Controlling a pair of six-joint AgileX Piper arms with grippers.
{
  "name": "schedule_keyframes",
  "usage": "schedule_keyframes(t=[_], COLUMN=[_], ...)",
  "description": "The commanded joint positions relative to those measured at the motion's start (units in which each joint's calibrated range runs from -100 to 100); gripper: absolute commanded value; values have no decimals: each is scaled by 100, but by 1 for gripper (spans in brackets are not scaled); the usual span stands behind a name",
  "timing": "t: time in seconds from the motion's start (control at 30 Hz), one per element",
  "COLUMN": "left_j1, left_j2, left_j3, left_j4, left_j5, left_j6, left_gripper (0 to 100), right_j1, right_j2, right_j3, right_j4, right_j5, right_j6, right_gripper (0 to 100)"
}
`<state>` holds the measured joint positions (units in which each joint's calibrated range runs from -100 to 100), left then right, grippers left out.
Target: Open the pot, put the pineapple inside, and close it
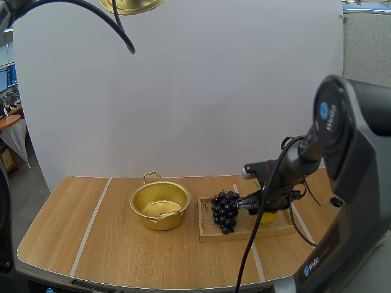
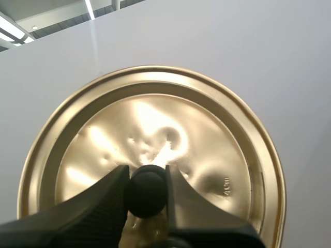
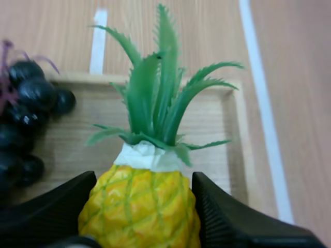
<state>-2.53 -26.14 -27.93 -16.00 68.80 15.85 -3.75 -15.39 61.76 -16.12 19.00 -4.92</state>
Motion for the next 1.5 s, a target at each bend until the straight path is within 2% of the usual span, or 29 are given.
schedule_keyframes(t=[0.0,0.27,0.33,0.47,0.67,0.8,1.23,1.47], left_j1=[-9,-9,-9,-9,-9,-9,-9,-9], left_j2=[1,1,1,1,1,1,1,1], left_j3=[-41,-41,-41,-41,-41,-41,-41,-41], left_j4=[56,56,56,56,56,56,56,56], left_j5=[-188,-188,-188,-188,-188,-188,-188,-188], left_j6=[-44,-44,-44,-44,-44,-44,-44,-44], left_gripper=[0,0,0,0,0,0,0,0], right_j1=[220,993,1246,1708,2354,2624,2689,2689], right_j2=[-984,-2534,-2706,-2660,-2336,-1856,19,890], right_j3=[21,-11,-204,-777,-1421,-1684,-2451,-2979], right_j4=[-2,-2,84,324,381,454,531,685], right_j5=[23,-141,252,1219,1340,1419,1419,1924], right_j6=[-216,-216,-196,-196,-196,-183,-183,-183], right_gripper=[0,0,0,0,0,0,0,0])
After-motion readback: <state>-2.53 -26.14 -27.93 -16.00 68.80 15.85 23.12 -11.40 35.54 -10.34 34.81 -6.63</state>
